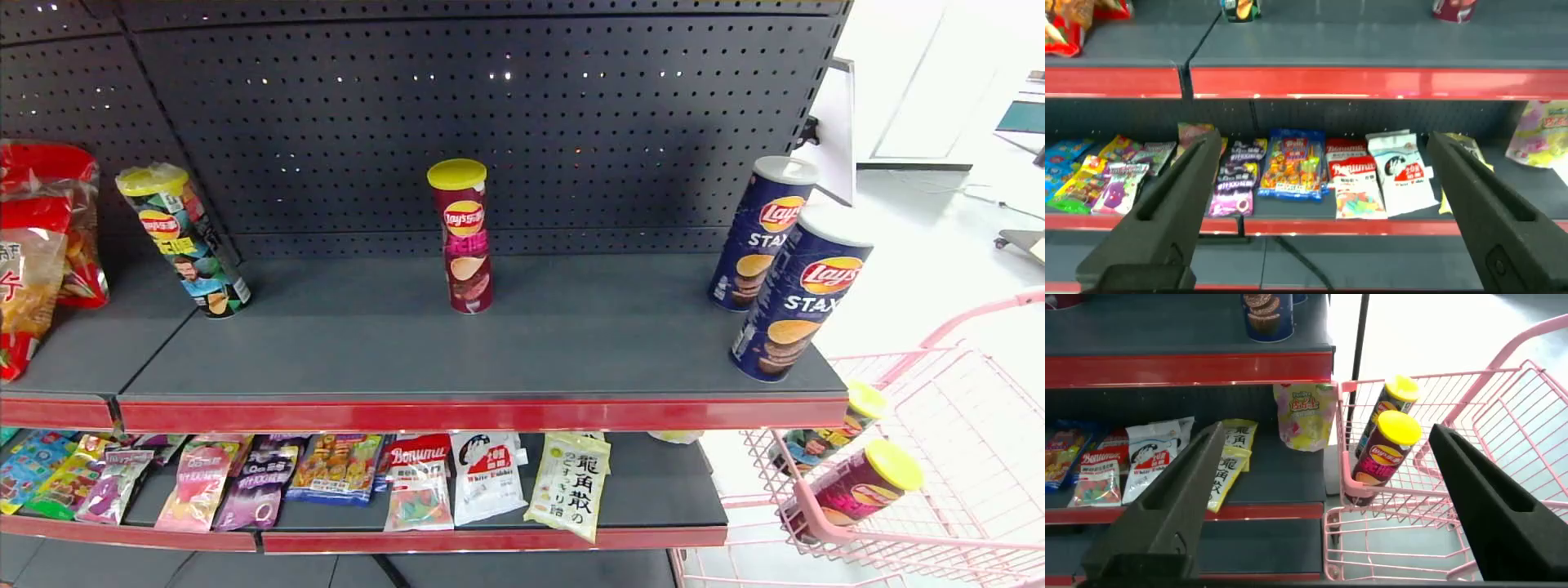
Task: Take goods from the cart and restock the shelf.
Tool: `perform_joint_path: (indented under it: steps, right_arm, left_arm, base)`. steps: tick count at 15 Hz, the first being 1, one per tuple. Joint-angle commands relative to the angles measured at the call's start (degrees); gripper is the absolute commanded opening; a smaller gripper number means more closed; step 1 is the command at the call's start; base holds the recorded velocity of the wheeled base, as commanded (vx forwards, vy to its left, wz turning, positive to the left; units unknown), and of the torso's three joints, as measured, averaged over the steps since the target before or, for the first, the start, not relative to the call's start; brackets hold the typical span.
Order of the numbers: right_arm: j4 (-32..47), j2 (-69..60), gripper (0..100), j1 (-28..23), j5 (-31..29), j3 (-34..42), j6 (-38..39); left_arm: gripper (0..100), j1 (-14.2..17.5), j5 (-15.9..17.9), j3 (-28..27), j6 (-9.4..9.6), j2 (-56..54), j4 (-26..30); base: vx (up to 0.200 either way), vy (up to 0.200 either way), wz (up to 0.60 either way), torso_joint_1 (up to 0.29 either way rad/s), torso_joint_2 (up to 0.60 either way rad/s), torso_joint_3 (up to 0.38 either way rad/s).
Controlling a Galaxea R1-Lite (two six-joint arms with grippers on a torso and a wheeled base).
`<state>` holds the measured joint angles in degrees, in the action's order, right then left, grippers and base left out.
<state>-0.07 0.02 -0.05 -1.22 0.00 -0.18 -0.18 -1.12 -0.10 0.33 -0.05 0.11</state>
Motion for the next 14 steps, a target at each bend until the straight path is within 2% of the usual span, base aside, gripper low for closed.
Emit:
perform_joint_path:
  steps: [1, 9, 14]
  right_arm:
    - [0.0, 0.1, 100, 0.0, -0.1, 0.0, 0.1]
    - [0.0, 0.1, 100, 0.0, -0.1, 0.0, 0.2]
    - [0.0, 0.1, 100, 0.0, -0.1, 0.0, 0.1]
  left_arm:
    - [100, 0.1, 0.0, 0.0, 0.02, 0.0, 0.0]
    - [100, 0.1, 0.0, 0.0, -0.07, 0.0, 0.1]
    - [100, 0.1, 0.0, 0.0, -0.07, 0.0, 0.1]
  base:
    - [0.0, 0.0, -0.6, -0.007, 0.0, 0.002]
    - [0.0, 0.0, -0.6, 0.002, 0.0, 0.001]
    - [0.0, 0.0, 0.0, 0.0, 0.0, 0.0]
